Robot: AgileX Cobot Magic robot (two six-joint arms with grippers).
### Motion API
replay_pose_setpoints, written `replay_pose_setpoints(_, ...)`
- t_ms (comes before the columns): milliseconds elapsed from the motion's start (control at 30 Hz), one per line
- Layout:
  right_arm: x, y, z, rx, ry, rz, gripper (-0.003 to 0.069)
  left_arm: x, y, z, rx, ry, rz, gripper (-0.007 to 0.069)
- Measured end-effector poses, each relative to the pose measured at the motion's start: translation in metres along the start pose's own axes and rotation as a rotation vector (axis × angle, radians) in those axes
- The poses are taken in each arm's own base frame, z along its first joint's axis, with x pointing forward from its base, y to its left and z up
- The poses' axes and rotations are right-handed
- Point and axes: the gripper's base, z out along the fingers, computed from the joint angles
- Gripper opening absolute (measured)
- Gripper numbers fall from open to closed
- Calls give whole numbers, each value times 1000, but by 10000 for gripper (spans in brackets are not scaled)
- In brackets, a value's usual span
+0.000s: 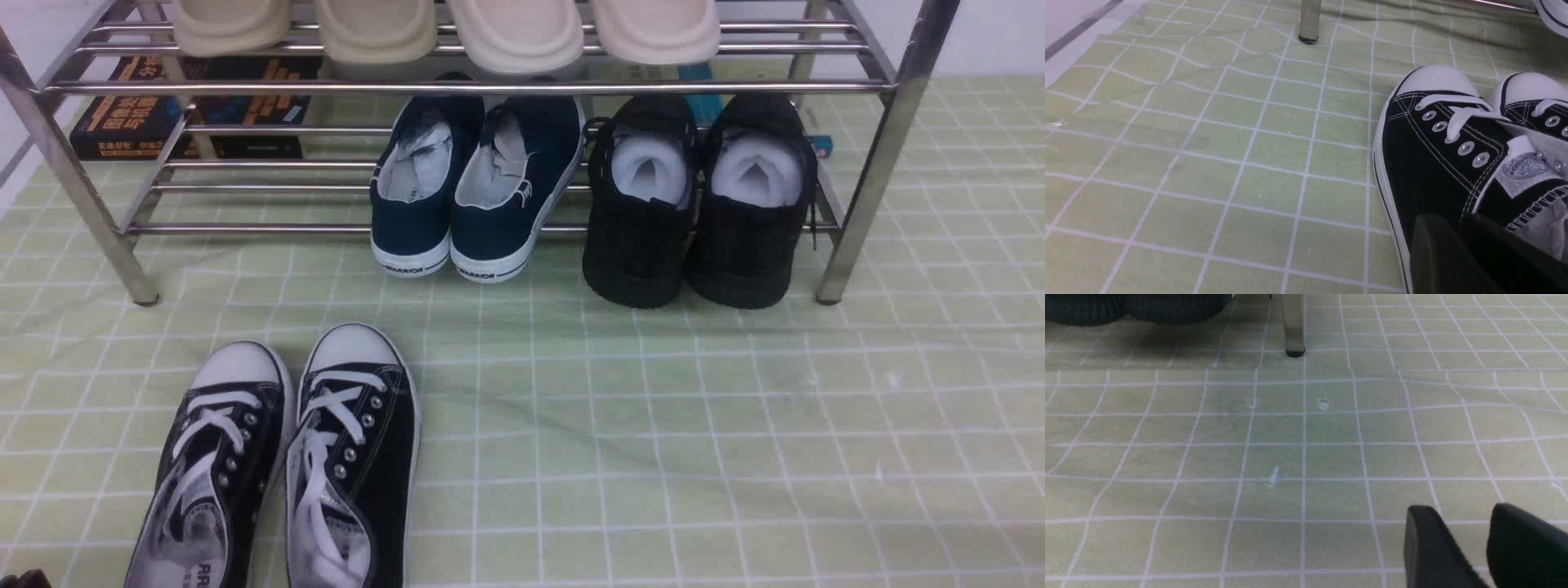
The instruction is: Take the shoes off the shelf with your hand from the green coffee tablecloth.
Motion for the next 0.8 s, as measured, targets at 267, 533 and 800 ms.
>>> replay_pose_setpoints(267,0,0,0,0,0,0,237,0,0,0,0,0,0,122)
replay_pose_setpoints(533,0,0,0,0,0,0,237,0,0,0,0,0,0,127)
replay_pose_setpoints(800,-1,0,0,1,-10,10,237,0,0,0,0,0,0,139)
